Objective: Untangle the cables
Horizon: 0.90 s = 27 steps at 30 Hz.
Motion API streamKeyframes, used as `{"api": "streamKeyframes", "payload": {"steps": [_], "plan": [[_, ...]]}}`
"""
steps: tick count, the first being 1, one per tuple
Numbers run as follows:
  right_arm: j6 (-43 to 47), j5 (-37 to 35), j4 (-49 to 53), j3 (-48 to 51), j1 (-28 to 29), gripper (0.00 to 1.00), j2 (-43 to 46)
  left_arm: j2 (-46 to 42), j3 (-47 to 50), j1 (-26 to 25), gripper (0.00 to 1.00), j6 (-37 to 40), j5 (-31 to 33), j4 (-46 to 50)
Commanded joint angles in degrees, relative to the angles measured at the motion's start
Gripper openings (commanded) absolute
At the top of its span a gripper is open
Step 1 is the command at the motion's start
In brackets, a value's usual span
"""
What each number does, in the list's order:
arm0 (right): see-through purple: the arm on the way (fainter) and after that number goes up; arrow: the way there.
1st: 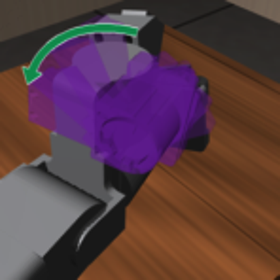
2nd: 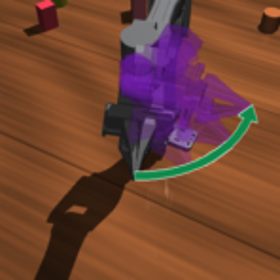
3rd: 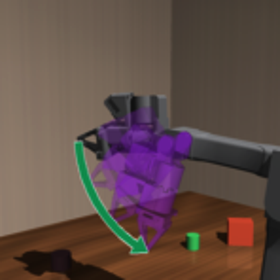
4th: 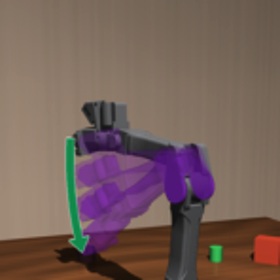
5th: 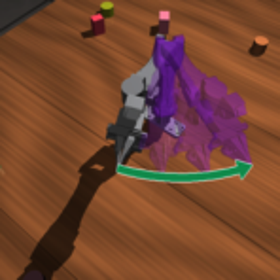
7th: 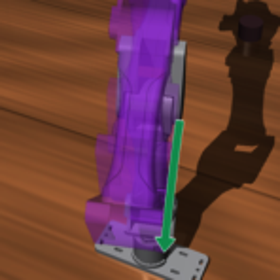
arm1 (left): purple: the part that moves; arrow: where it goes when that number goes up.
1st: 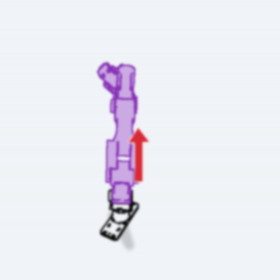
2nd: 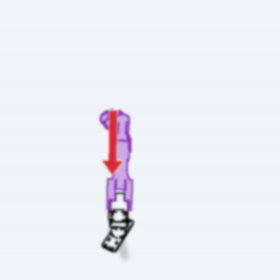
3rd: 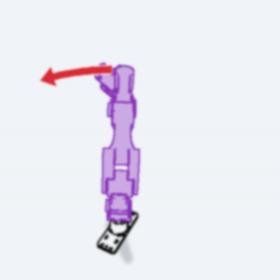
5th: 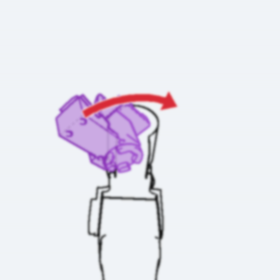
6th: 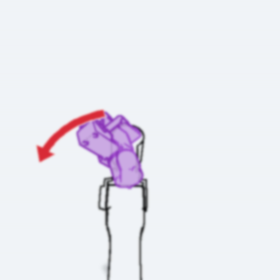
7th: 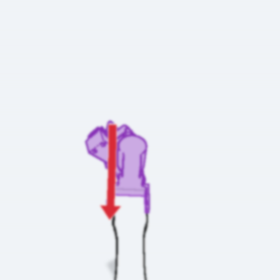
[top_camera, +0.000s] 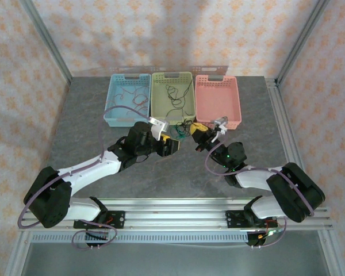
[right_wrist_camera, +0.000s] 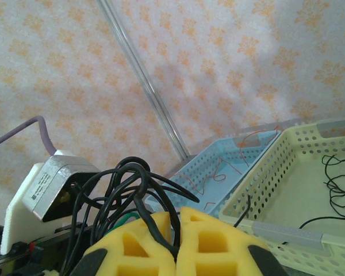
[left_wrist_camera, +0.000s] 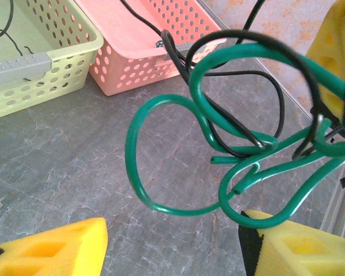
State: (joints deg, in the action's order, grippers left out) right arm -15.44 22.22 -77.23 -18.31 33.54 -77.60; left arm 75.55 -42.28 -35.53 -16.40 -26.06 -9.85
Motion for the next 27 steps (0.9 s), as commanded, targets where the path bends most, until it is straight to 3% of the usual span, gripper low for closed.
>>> {"api": "streamKeyframes", "payload": {"steps": [1, 8, 12, 15, 23, 27], "plan": [[-1.42, 3.43, -3.24, -0.57, -0.23, 0.0, 0.58, -0.66, -0.82, -0.33, 0.61, 0.58, 1.19, -0.23], [-2.53, 6.42, -3.23, -1.56, -0.22, 0.0, -0.71, -1.14, -0.69, -0.33, 0.59, 0.56, 2.54, -0.01], [-2.83, 6.08, -3.26, -1.45, -0.23, 0.0, -0.42, -2.37, -0.13, -0.24, 0.71, -0.2, 7.69, 0.64], [-2.66, 5.22, -3.21, -1.12, -0.22, 0.0, -0.34, -4.14, 1.34, -0.07, 0.73, -0.54, 8.4, -0.69], [-2.99, 4.92, -3.27, -1.28, -0.23, 0.0, -0.3, -8.09, 4.51, 0.03, 0.7, -0.56, 1.07, -2.71], [-3.45, 5.82, -3.27, -1.56, -0.23, 0.0, -0.45, -10.63, 6.06, 0.02, 0.7, -0.51, 1.15, -2.98]]}}
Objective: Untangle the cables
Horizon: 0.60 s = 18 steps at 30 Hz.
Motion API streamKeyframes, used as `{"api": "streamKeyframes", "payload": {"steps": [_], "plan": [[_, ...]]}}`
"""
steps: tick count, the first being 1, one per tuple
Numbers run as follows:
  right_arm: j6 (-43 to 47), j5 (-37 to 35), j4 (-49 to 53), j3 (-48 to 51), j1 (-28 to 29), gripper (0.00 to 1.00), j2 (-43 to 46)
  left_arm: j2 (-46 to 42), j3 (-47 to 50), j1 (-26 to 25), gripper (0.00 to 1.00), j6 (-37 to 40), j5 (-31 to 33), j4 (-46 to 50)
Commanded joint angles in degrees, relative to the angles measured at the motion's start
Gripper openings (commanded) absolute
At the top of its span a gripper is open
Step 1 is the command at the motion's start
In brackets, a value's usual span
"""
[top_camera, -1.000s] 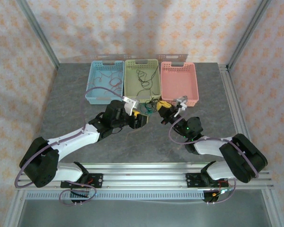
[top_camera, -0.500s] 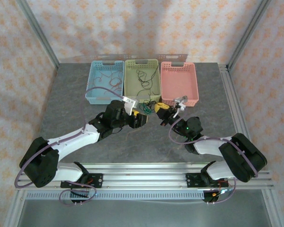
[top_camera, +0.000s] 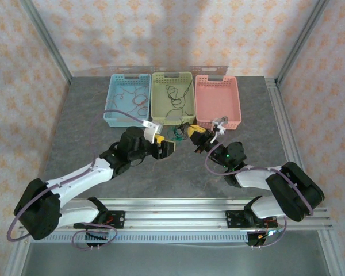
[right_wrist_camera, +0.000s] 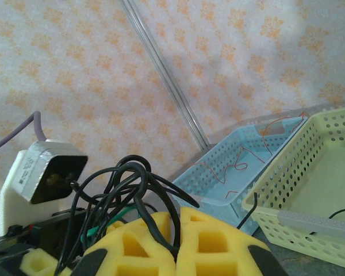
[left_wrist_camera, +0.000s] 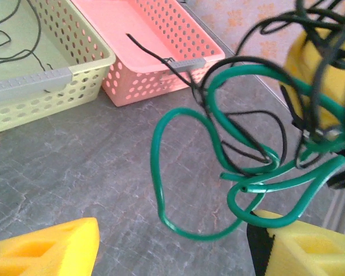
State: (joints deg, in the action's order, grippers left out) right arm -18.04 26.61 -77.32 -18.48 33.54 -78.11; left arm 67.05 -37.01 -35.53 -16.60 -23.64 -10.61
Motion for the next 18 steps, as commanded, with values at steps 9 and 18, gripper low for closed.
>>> {"api": "streamKeyframes", "payload": {"steps": [9, 18], "plan": [[-1.35, 2.67, -3.14, -1.6, -0.22, 0.0, 0.33, -10.28, 6.55, 0.2, 0.82, -5.49, 0.67, -6.3], [-1.2, 3.38, -3.19, -1.91, -0.22, 0.0, -0.53, -14.45, 6.65, 0.77, 0.88, -10.48, -1.66, -6.17]]}}
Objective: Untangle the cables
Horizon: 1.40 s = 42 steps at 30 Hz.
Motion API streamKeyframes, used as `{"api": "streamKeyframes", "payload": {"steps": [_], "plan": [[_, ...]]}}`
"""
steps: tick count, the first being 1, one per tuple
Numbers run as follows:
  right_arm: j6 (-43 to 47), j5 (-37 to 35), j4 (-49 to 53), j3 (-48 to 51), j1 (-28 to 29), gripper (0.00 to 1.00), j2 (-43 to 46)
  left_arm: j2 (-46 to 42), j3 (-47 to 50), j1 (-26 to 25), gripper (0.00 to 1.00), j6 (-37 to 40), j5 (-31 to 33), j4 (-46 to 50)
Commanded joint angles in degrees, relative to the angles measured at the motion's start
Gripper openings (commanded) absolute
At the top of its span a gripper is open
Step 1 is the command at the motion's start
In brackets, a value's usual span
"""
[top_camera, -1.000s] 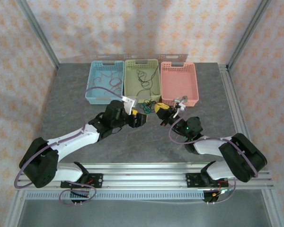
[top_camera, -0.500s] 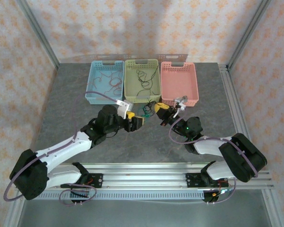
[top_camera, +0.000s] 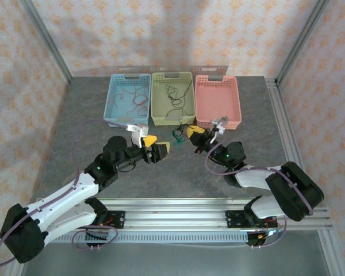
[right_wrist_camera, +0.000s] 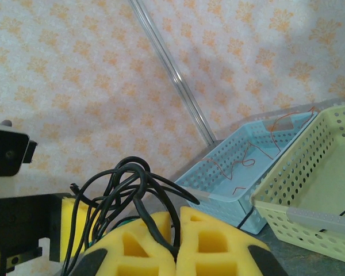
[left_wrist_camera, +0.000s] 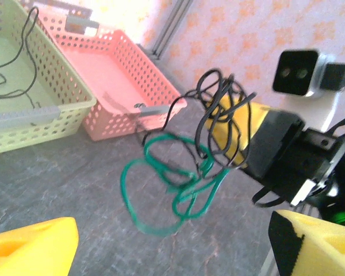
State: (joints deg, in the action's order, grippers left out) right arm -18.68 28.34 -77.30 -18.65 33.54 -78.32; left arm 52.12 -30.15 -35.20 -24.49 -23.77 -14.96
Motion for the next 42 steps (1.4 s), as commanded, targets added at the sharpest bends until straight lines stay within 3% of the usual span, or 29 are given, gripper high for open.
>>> {"api": "streamKeyframes", "payload": {"steps": [1, 16, 35, 41, 42], "plan": [[-0.57, 1.63, -3.21, -1.74, -0.2, 0.0, -0.38, 1.36, -0.58, 0.41, 0.87, -2.75, -1.59, -1.52], [-0.36, 1.83, -3.19, -1.76, -0.23, 0.0, -0.4, 15.59, -0.08, 4.45, 0.74, -8.42, -8.51, -13.99], [-0.05, 1.9, -3.2, -1.91, -0.23, 0.0, -0.8, 20.4, -1.47, 4.33, 0.48, -10.43, -12.03, -17.87], [0.08, 1.72, -3.18, -1.74, -0.23, 0.0, -0.74, 20.79, -1.97, 4.27, 0.3, -10.58, -11.19, -16.77], [0.0, 1.58, -3.17, -1.67, -0.22, 0.0, -0.68, 20.45, -2.02, 4.28, 0.24, -10.67, -11.08, -16.53]]}}
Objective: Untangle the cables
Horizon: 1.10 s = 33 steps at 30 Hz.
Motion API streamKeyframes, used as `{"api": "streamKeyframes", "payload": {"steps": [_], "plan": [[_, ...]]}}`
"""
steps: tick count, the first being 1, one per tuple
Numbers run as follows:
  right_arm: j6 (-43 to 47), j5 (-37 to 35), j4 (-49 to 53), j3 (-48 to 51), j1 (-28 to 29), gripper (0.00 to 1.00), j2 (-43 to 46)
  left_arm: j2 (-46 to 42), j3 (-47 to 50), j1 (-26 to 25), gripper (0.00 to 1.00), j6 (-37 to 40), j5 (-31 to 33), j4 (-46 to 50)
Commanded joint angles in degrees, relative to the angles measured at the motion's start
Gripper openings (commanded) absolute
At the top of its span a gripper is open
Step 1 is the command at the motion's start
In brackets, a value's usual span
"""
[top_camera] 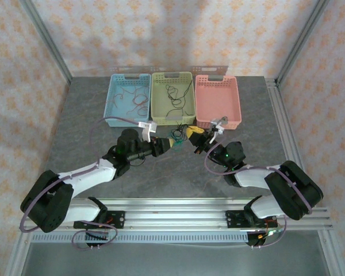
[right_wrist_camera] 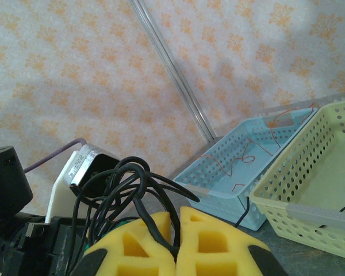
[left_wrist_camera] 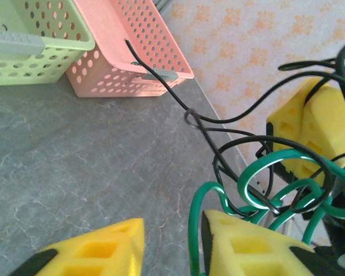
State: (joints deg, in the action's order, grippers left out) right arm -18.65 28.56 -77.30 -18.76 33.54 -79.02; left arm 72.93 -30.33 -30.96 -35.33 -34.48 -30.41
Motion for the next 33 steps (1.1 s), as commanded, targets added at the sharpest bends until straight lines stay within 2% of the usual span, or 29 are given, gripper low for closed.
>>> {"api": "streamKeyframes", "payload": {"steps": [1, 3, 4, 10, 15, 19, 24, 28, 33], "plan": [[-0.11, 1.19, -3.21, -1.45, -0.21, 0.0, 0.05, -0.83, -1.74, 0.07, 0.13, 0.2, 0.32, -0.33], [0.03, 0.67, -3.14, -1.41, -0.18, 0.0, -0.02, -2.77, -1.45, 0.02, 0.01, 0.67, 2.77, 2.34], [0.32, -0.29, -3.2, -1.16, -0.23, 0.0, 0.07, -4.08, -1.34, 0.13, 0.0, 1.07, 4.35, 4.48], [5.78, -21.48, -1.32, 3.57, -0.27, 0.0, 2.28, -18.83, 0.0, 1.58, 0.0, 2.51, 21.86, 23.01], [7.21, -39.73, 4.87, 4.52, -0.34, 0.0, 2.05, -36.42, -0.65, 4.89, 0.0, -0.27, 41.14, 46.85], [8.52, -47.22, 3.99, 4.43, -0.36, 0.0, -2.12, -49.98, -1.03, 7.18, 0.0, -2.45, 48.86, 57.16], [9.42, -54.48, -3.13, 5.64, -0.49, 0.0, -8.08, -57.73, -4.64, 7.25, 0.0, -3.07, 54.86, 65.63], [9.87, -58.55, -3.12, 5.42, -0.84, 0.0, -9.62, -60.64, -7.16, 7.27, 0.0, -3.5, 59.78, 70.63], [9.47, -58.23, -3.19, 5.05, -1.33, 0.0, -10.96, -59.78, -8.78, 7.23, 0.0, -3.54, 59.12, 71.76]]}}
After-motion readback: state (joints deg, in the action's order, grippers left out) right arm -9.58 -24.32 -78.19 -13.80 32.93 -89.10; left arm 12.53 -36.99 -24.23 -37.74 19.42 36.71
